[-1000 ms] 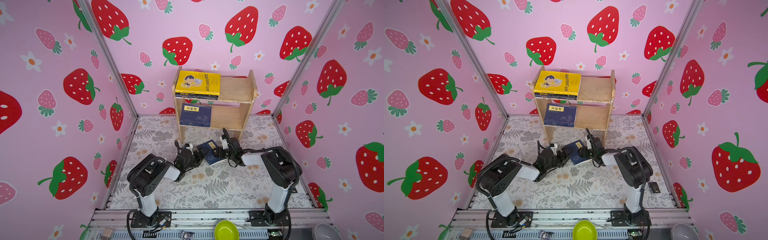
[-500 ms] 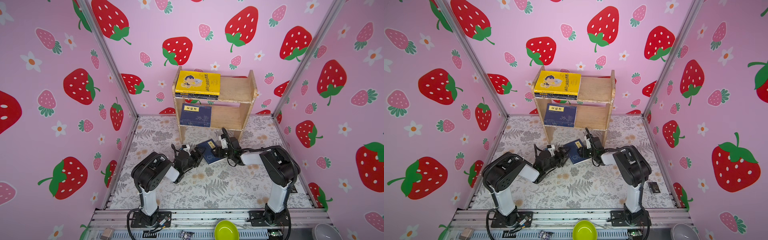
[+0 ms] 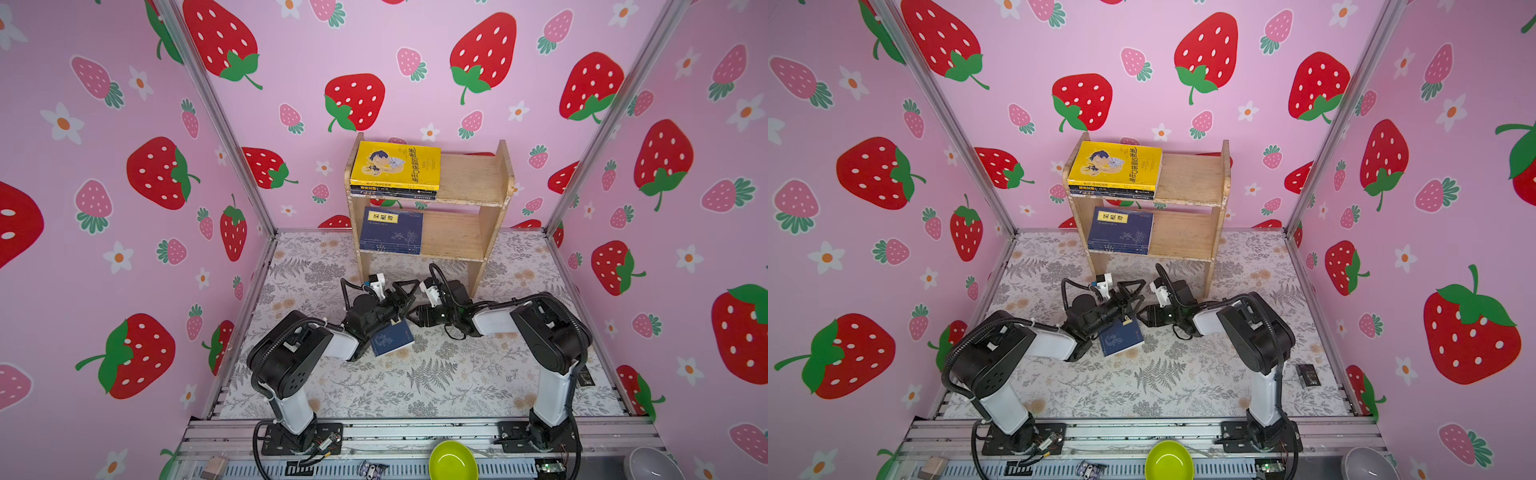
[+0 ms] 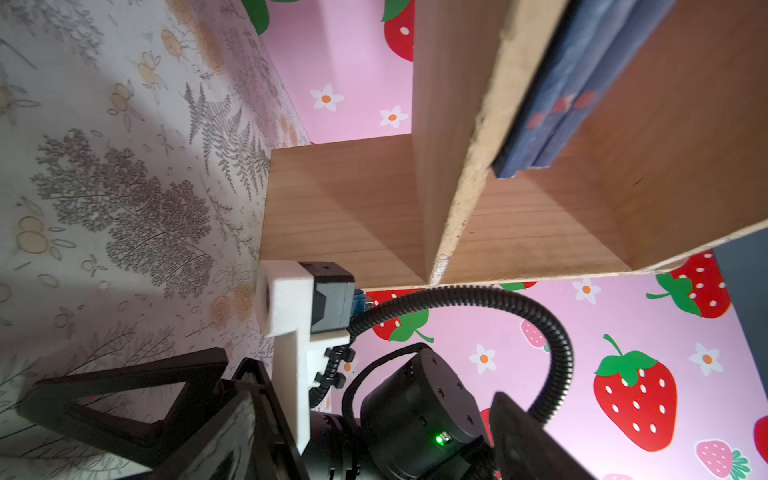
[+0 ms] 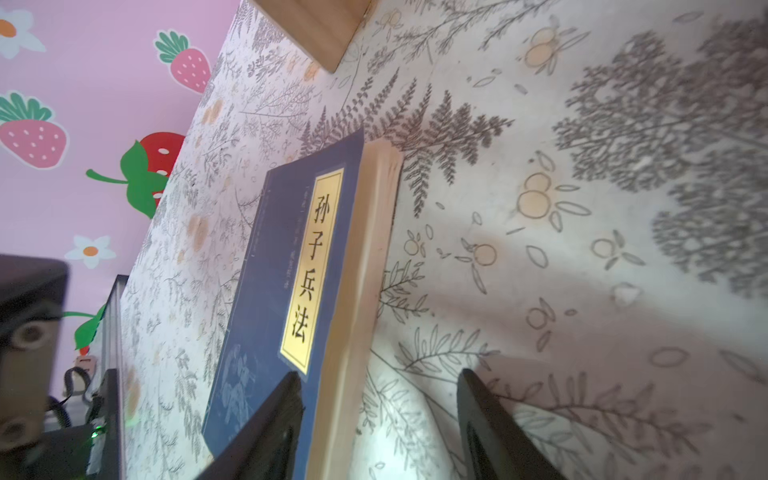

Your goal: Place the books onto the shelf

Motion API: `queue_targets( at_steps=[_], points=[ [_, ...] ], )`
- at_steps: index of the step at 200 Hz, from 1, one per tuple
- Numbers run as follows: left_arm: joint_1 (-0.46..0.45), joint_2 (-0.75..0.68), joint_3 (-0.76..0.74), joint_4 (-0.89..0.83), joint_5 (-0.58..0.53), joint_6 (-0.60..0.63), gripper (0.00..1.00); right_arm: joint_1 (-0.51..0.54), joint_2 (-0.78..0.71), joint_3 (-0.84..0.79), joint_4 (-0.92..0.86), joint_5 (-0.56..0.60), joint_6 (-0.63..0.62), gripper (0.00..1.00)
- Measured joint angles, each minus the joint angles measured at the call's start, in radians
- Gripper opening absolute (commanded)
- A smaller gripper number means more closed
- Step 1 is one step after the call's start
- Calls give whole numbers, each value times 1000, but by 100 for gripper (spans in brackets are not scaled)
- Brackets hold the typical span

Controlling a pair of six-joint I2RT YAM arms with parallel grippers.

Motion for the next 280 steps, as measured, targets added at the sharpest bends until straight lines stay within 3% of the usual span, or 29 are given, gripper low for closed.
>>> queue_targets(
  at_steps=[33,55,84,108,124,152,198,280],
  points=[
    [33,-100,-49,-207,0,58,92,-1,-2,-2,-2,-7,8,62],
    [59,-323,-50,-559,-50,193,100,6,-23,-6,-36,16,4,60],
    [88,-600,22,-1024,-154,388,99,32,-44,5,-103,61,-20,59],
    [193,-649,32,-1213,-137,488,100,78,-44,44,-167,100,-37,56],
    [235,-622,-1,-1295,-115,522,100,109,-40,70,-196,124,-40,49],
    [235,-566,-60,-1363,-69,549,100,148,-9,111,-220,168,-39,42],
    [235,-502,-90,-1315,-22,552,100,173,30,148,-229,221,-31,25],
    [244,-385,-145,-961,47,494,100,191,114,241,-213,273,-34,17]
  ],
)
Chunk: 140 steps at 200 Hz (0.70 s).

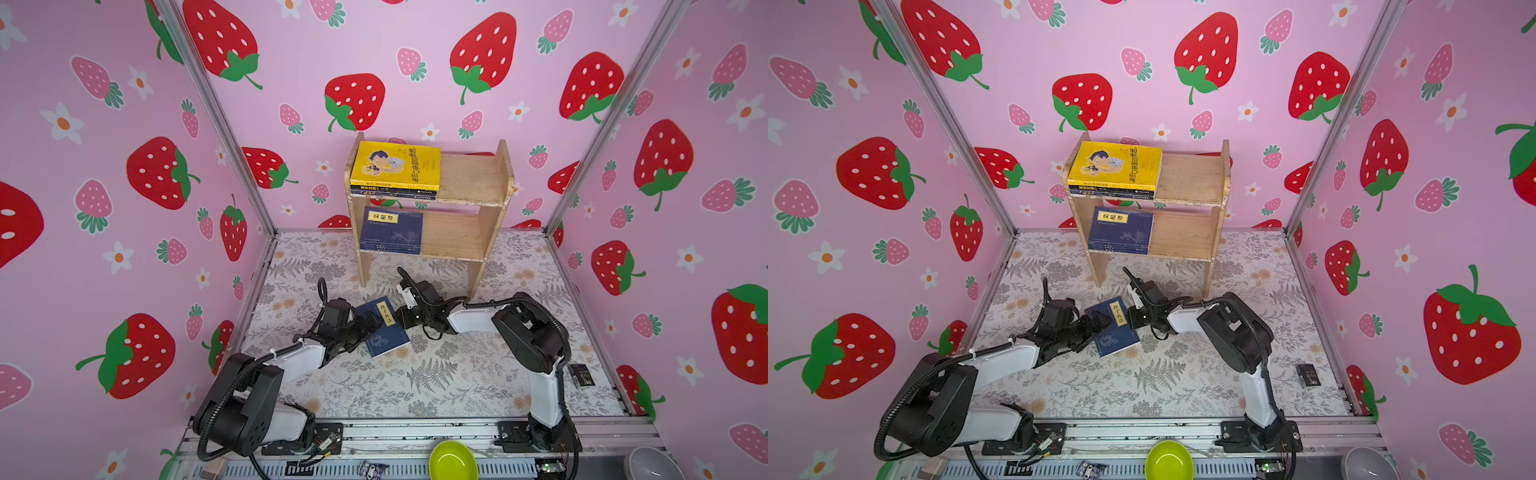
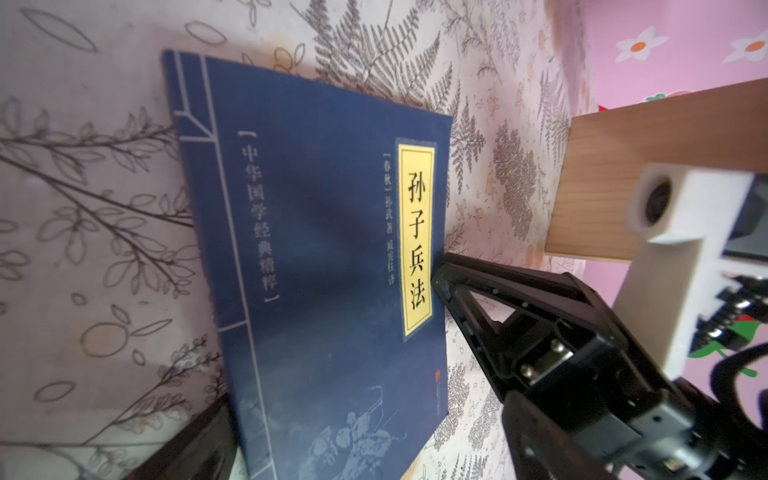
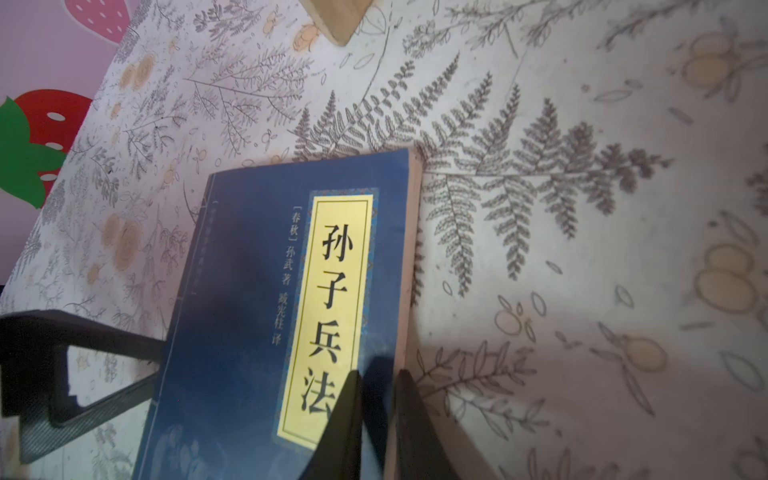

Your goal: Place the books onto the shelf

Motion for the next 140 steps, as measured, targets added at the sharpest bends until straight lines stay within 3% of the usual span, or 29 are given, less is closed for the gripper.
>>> queue_targets(
  at_steps=[43,84,140],
  points=[
    [6,-109,-109,122,13,-58,100,5,42,32,42,-2,-9,17],
    [6,-243,-120,161,-9,-83,100,8,48,38,60,-6,-16,17],
    [10,-153,-130,177,-33,-138,89,10,53,40,63,-15,-27,17]
  ],
)
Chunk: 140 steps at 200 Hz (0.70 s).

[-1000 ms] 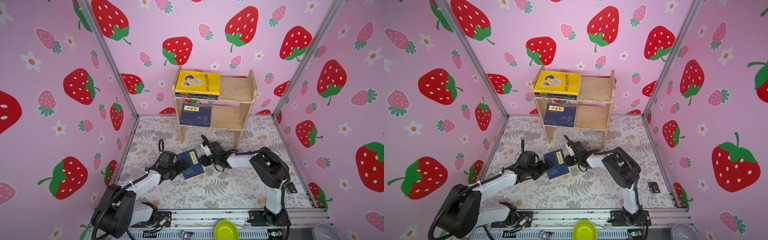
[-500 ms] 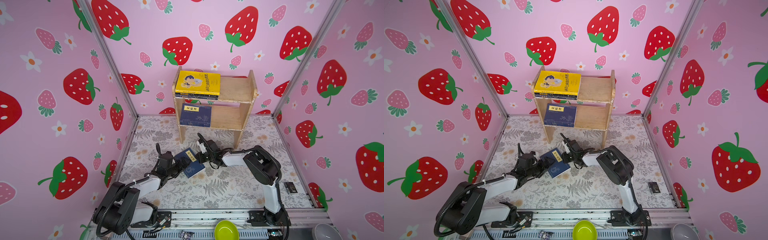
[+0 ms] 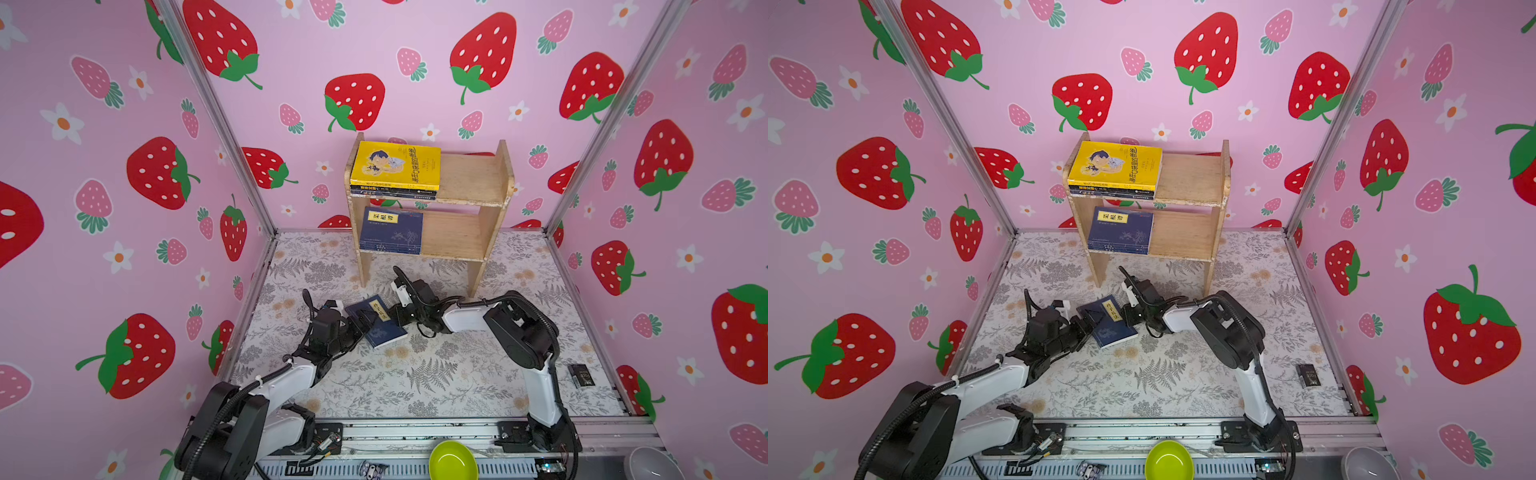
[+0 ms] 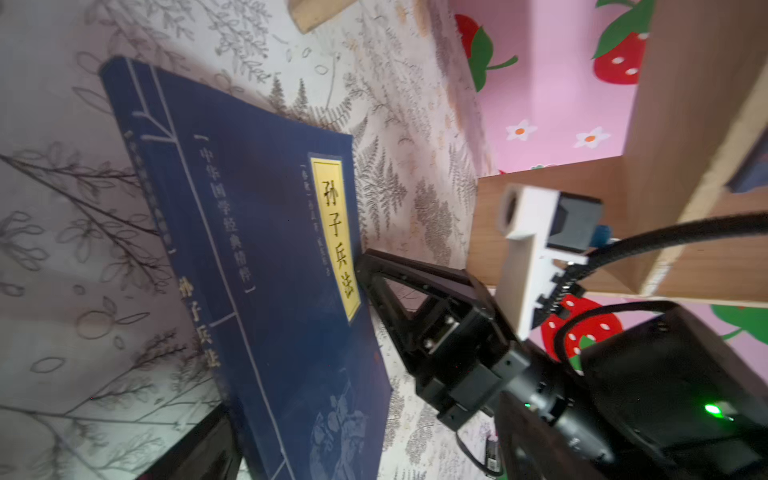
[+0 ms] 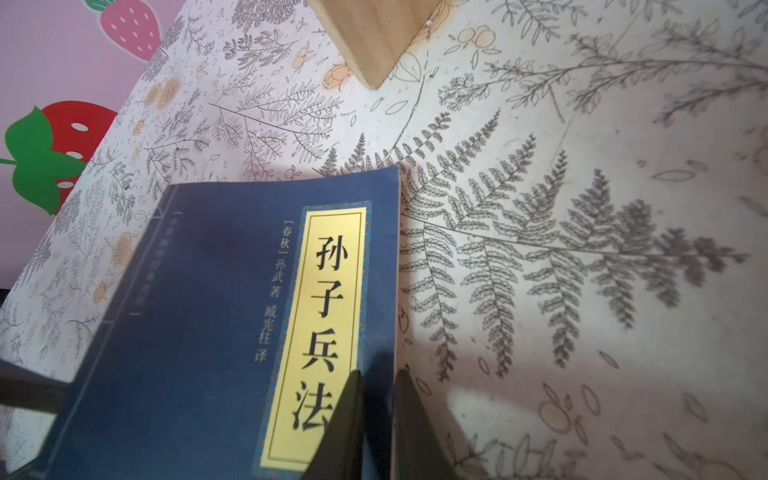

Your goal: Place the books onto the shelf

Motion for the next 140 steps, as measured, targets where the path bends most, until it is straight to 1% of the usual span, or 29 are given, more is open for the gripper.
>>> queue_targets(
  at_steps=[23,57,75,81,96,116,126,140],
  points=[
    [0,42,-2,7,-8,-19,83,1,0,0,-1,-3,-5,17],
    [2,82,-2,32,-10,-28,60,1,0,0,-1,-5,-8,17],
    [2,113,-2,52,-6,-36,54,1,0,0,0,-7,-8,17],
    [2,124,-2,61,-5,-40,50,1,0,0,1,-7,-8,17],
    [3,156,-2,86,2,-51,46,1,0,-1,2,-8,-11,17],
    [3,179,-2,106,7,-69,30,1,0,-2,4,-8,-15,18],
    [3,179,-2,112,10,-71,24,1,-2,-3,5,-8,-16,18],
    [3,171,0,114,12,-79,21,1,-6,-5,5,-8,-20,20]
  ],
)
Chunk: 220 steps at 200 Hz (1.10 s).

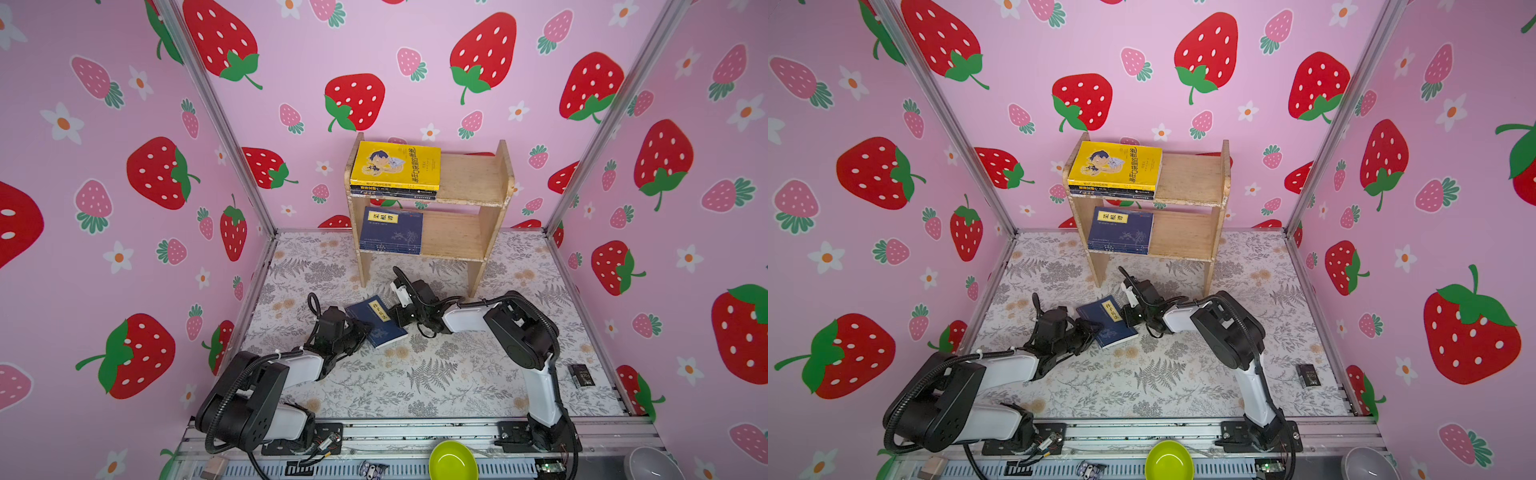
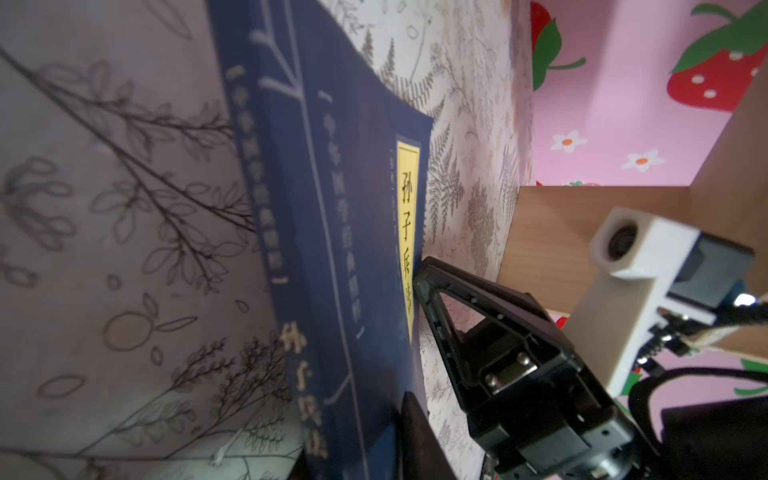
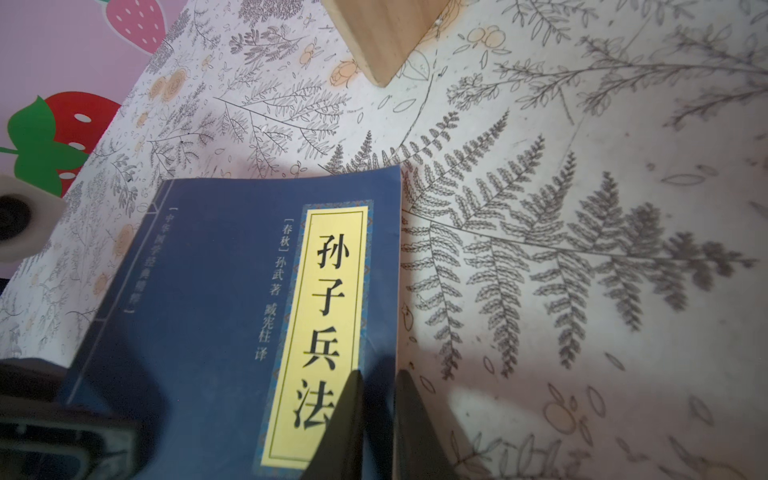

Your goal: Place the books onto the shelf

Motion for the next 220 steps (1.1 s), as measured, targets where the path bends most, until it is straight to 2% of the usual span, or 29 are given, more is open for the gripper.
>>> queue_targets(
  at_steps=[22,28,55,72,82,115,141,162,181,220],
  points=[
    [-2,-51,4,-26,-3,-2,7,0,-16,0,-20,-6,-10,24],
    [-3,-70,8,-42,-3,-2,0,0,-21,0,-31,-11,-12,26],
    [-8,-175,20,-141,-12,2,0,-19,-55,0,-100,-48,-2,37],
    [-14,-263,31,-224,-25,5,0,-34,-110,-8,-133,-74,15,56],
    [-26,-327,45,-280,-32,9,0,-45,-164,-21,-139,-87,46,64],
    [-71,-533,145,-471,-64,33,0,-90,-410,-99,-109,-109,126,69],
    [-106,-621,247,-553,-106,61,0,-133,-592,-202,-41,-101,234,78],
    [-135,-623,304,-546,-128,71,0,-178,-713,-319,43,-102,347,90],
    [-175,-563,362,-529,-148,94,0,-214,-798,-410,106,-98,435,98],
    [-234,-377,529,-468,-197,156,0,-229,-938,-495,211,-51,561,100]
  ],
)
